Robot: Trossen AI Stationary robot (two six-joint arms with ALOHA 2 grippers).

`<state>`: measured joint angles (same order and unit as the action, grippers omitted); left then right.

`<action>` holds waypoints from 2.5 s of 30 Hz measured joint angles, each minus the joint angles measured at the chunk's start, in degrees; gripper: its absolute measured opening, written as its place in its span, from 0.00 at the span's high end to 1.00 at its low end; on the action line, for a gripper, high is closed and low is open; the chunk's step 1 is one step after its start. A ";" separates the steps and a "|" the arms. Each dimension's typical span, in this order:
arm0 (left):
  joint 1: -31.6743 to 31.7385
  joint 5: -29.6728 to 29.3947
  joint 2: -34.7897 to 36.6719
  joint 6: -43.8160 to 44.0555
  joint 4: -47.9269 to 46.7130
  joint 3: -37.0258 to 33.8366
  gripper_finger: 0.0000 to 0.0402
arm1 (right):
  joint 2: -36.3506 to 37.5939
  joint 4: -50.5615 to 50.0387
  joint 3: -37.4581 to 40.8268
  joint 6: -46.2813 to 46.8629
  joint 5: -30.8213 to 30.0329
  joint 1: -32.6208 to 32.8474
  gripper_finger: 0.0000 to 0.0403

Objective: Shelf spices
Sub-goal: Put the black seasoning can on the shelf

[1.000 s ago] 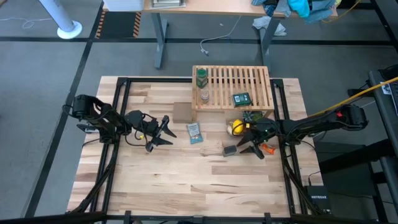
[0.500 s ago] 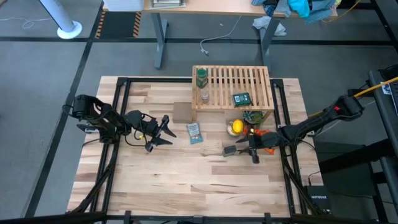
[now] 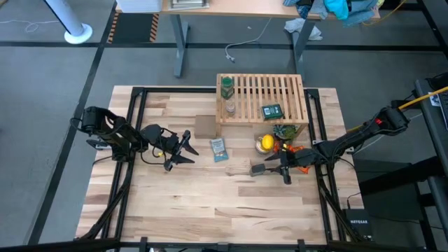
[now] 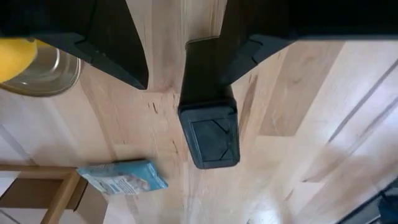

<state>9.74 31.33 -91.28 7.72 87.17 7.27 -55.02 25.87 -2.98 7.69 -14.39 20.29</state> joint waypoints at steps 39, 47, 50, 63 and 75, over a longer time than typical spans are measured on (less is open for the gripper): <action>0.00 -0.04 0.04 2.19 -13.90 0.02 0.59 | -2.23 7.06 2.54 2.53 1.97 -0.02 0.52; 0.00 -0.02 0.04 4.32 -17.60 0.02 0.59 | -2.23 7.23 2.58 2.53 1.96 -0.02 0.52; 0.00 -0.02 0.04 3.86 -19.72 0.02 0.59 | -2.23 7.16 2.58 2.53 1.96 -0.02 0.52; -0.01 -0.03 0.02 4.34 -32.18 0.00 0.59 | -2.23 7.08 2.60 3.29 1.95 -0.07 0.52; -0.02 -0.04 -0.01 -3.04 -35.92 0.00 0.59 | -2.23 3.89 2.60 5.60 3.45 -0.07 0.36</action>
<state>9.72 31.29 -91.29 4.68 51.25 7.27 -57.25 29.77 -0.38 13.29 -10.94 20.23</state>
